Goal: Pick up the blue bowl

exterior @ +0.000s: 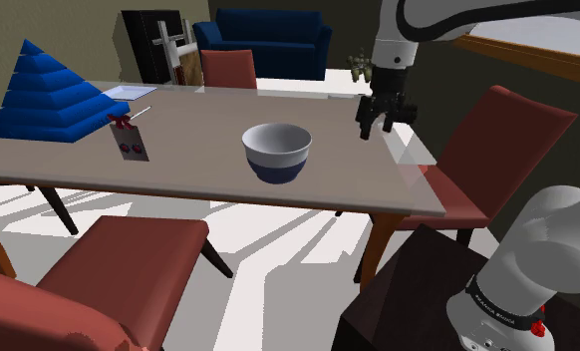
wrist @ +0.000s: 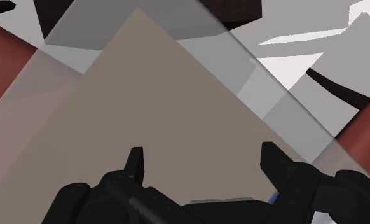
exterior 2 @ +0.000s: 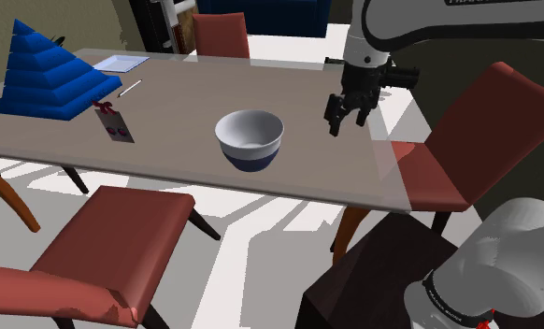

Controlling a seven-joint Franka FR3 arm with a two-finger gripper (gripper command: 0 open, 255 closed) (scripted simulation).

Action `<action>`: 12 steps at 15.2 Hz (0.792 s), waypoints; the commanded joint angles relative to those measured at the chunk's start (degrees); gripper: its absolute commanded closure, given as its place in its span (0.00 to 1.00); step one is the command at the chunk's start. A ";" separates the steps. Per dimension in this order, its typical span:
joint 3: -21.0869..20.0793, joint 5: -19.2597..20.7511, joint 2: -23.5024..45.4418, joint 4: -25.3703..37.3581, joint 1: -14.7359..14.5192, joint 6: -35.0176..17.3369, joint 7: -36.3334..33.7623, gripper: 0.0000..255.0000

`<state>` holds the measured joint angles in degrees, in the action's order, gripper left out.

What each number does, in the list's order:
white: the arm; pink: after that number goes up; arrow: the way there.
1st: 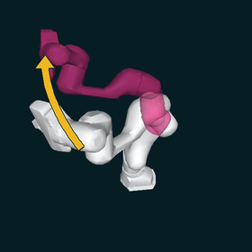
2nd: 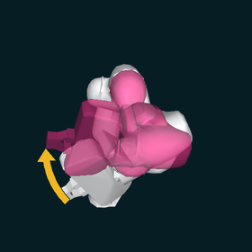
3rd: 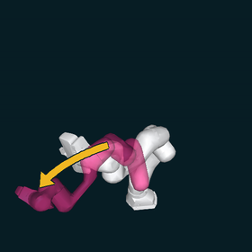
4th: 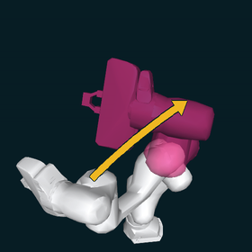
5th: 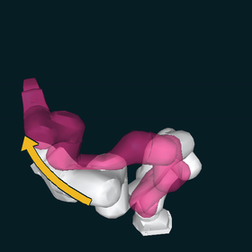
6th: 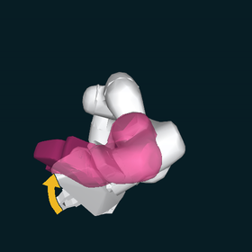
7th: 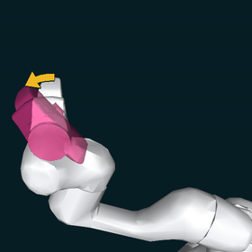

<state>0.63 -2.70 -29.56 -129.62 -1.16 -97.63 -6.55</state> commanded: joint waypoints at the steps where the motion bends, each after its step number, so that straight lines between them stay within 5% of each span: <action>1: 0.04 -1.04 4.27 2.73 -0.53 -2.25 0.45 0.00; 12: -0.78 -6.84 25.47 20.86 -3.15 -8.96 2.50 0.00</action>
<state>0.02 -8.99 -6.66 -111.29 -4.06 -106.16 -4.16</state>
